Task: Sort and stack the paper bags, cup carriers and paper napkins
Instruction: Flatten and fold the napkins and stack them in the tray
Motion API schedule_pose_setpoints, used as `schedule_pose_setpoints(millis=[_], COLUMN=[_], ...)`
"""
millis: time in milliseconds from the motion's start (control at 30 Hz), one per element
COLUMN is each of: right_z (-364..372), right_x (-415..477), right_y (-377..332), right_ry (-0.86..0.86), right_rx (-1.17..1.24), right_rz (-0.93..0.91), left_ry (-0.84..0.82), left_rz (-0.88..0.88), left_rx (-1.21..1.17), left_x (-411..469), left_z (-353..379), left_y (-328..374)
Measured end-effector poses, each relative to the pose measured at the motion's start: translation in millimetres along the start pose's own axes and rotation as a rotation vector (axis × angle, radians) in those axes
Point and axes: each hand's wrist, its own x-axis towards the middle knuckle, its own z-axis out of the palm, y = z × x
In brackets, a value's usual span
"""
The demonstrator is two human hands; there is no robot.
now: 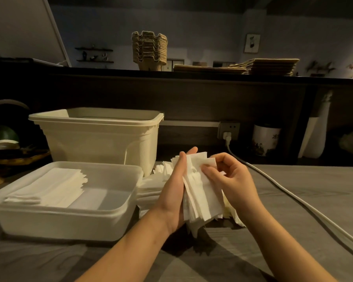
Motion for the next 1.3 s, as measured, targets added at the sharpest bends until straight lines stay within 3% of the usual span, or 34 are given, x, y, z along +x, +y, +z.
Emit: schedule_pose_setpoints(millis=[167,333,467,567,633,733,933,1133,1300], right_z=[0.4,0.3,0.4,0.6,-0.5,-5.3,-10.5,-11.7,-11.6], right_x=[1.0,6.0,3.5,2.3,3.0,3.5,1.5,4.0,6.2], right_y=[5.1,8.9,7.7,7.1,9.7,6.3,-2.6,0.3,2.6], right_ry=[0.062,0.072,0.082,-0.039,-0.159,-0.285,-0.351,-0.257,-0.173], right_rx=[-0.14,-0.14,-0.268,-0.433,-0.497,-0.417,-0.198,-0.17,-0.051], right_rz=[-0.103,-0.066,-0.304,-0.395,-0.352,-0.236,-0.17,-0.175,-0.125], left_ry=[-0.077,-0.08,-0.075,-0.125,-0.126,-0.159,-0.175,-0.235,-0.219], left_rz=[0.05,0.081,0.073,0.002,-0.054,-0.104,-0.121,-0.226,-0.264], left_rx=[0.111,0.224,0.282,0.418,0.513,0.563,0.522,0.395,0.439], left_x=[-1.5,-1.6,-1.9,-3.7,-4.7,-6.6,-6.8,-6.0,-6.2], left_z=[0.4,-2.2,-3.3,-3.5,-4.0,-7.5,-15.0,-17.3,-17.3], left_y=[-0.5,-1.3,3.6,6.1,8.4,13.4,18.1,20.6,19.4])
